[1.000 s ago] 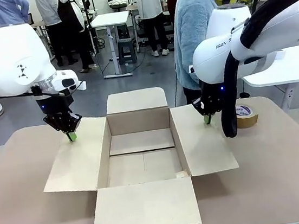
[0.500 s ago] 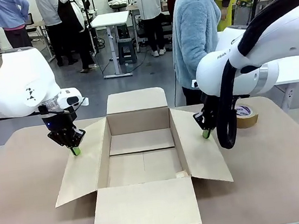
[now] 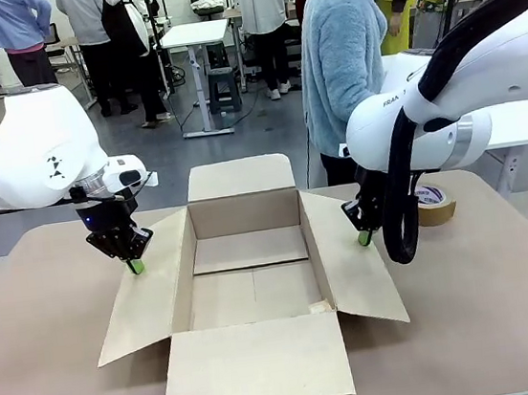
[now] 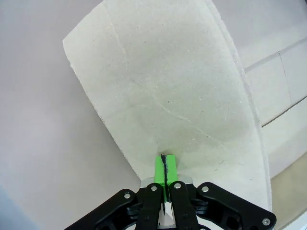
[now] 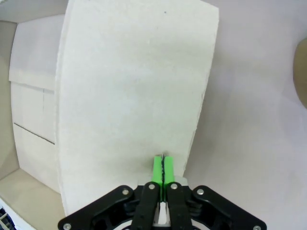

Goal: Wrap the clocks to prevent damage.
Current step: Open the side flaps of the Package Box, then once the human has placed the objects inside and stepped back, release both hands from the side flaps of the Package Box.

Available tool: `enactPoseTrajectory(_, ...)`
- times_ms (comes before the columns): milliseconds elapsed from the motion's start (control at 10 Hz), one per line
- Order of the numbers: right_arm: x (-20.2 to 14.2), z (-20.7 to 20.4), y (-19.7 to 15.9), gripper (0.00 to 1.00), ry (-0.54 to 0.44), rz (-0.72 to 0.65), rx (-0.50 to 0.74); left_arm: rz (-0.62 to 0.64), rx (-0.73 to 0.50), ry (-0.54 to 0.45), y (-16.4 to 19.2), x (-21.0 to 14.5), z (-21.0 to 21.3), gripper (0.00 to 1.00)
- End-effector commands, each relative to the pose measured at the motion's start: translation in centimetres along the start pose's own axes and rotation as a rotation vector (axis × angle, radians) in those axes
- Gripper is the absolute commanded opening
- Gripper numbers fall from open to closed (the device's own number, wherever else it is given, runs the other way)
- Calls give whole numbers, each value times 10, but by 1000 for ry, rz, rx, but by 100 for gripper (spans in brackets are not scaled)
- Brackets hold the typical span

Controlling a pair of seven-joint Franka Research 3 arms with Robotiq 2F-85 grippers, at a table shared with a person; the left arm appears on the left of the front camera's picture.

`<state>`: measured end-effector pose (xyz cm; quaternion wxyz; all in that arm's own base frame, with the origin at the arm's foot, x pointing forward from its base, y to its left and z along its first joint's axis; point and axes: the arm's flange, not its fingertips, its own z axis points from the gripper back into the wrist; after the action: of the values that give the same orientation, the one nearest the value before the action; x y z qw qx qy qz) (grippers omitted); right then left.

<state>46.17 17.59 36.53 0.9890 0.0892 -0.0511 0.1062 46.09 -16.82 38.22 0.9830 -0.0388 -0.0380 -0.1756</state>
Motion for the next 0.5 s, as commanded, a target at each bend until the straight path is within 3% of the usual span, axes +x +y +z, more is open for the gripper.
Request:
enactPoseTrajectory(0,-1,2,1,1,-1,-4,0,0,4,7,2,0,1,0)
enactPoseTrajectory(400,-1,2,1,1,-1,-4,0,0,4,7,2,0,1,0)
